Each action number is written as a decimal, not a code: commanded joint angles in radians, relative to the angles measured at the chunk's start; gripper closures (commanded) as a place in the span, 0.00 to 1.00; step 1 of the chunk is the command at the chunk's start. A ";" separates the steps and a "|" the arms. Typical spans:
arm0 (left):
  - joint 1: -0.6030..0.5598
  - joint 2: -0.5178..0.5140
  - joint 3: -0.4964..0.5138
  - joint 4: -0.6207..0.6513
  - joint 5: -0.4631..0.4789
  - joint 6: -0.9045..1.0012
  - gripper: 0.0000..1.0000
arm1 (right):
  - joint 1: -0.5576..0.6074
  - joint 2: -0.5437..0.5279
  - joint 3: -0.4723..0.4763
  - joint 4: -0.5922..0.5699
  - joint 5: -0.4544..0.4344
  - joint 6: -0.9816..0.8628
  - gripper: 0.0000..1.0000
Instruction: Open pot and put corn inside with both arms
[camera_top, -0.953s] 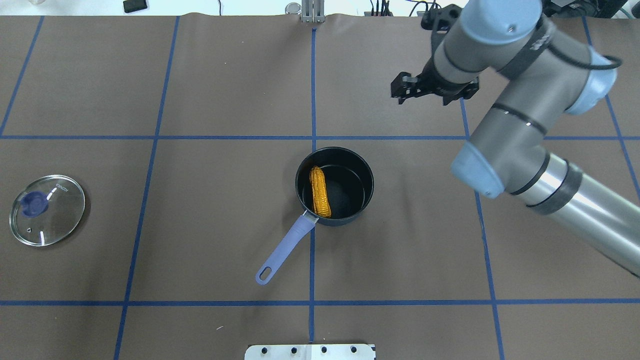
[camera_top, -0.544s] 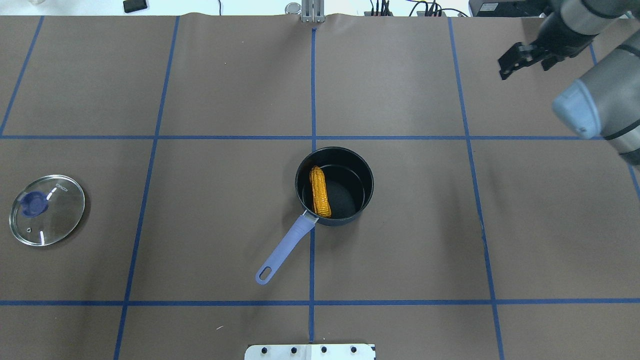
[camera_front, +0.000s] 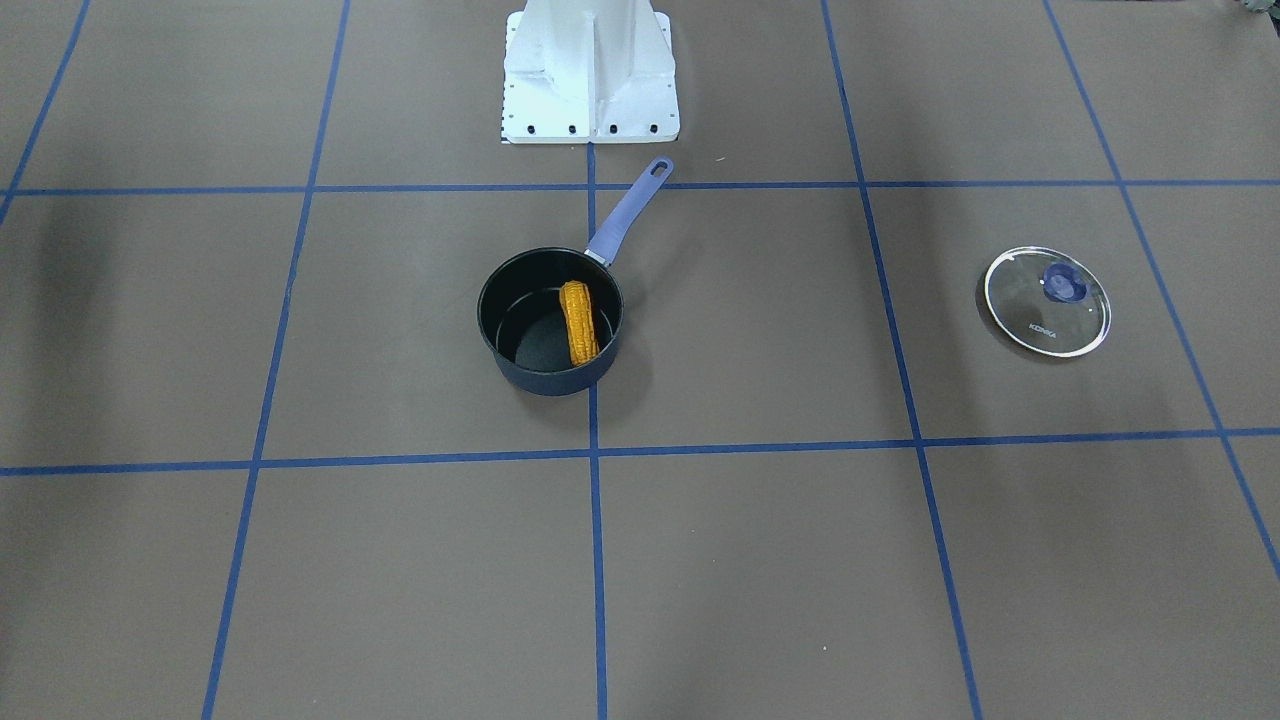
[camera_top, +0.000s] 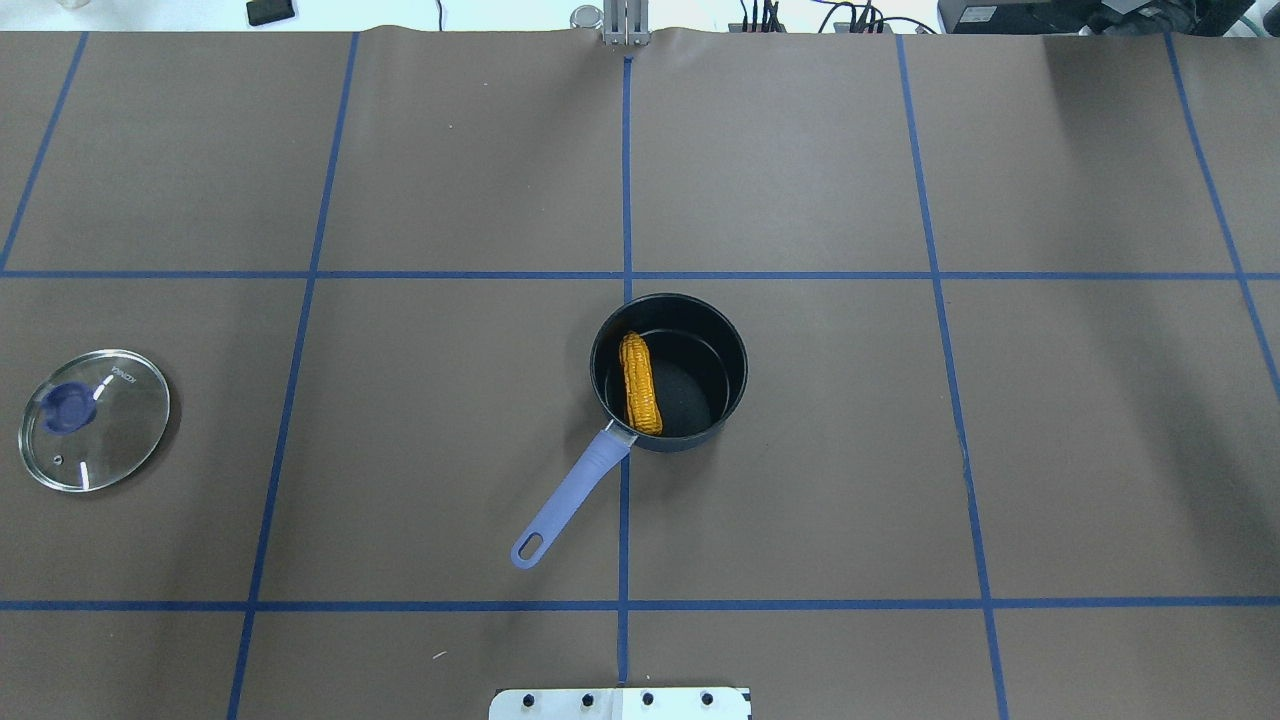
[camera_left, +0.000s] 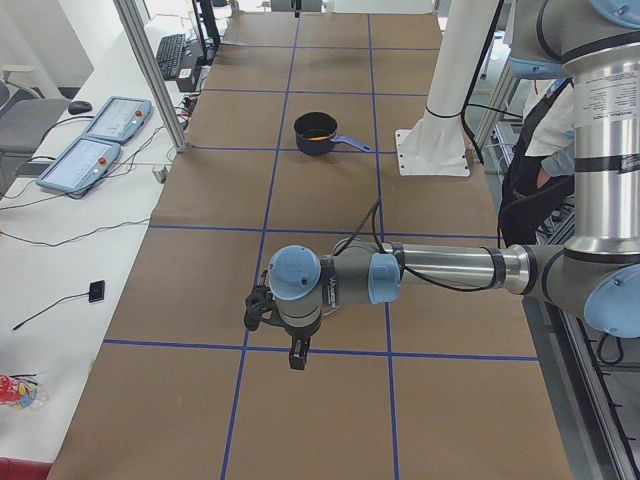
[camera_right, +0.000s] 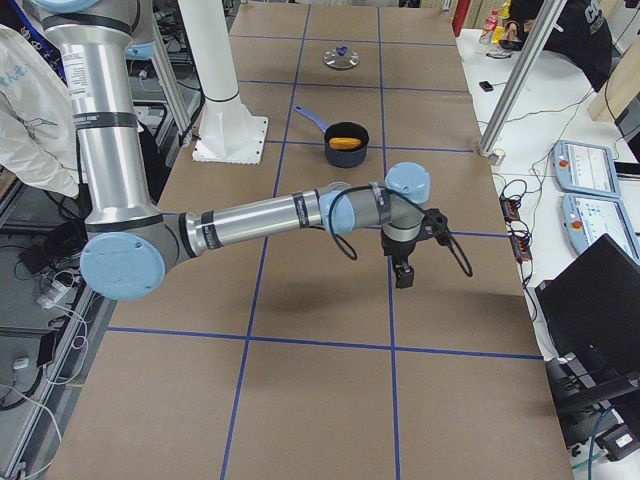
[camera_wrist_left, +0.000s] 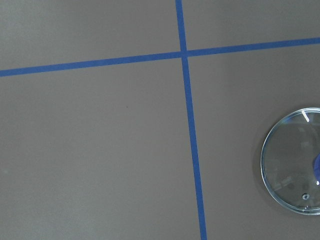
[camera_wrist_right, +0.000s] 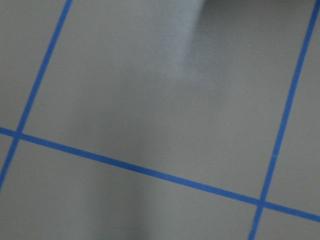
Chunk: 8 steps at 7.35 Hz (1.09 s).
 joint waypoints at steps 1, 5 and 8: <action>0.002 0.005 0.001 -0.008 0.000 0.000 0.02 | 0.082 -0.117 0.003 0.004 -0.033 -0.057 0.00; 0.003 0.005 0.001 -0.008 0.046 0.000 0.02 | 0.110 -0.121 -0.004 0.004 -0.034 -0.058 0.00; 0.003 0.005 -0.001 -0.009 0.046 0.000 0.02 | 0.108 -0.133 -0.007 0.006 -0.031 -0.048 0.00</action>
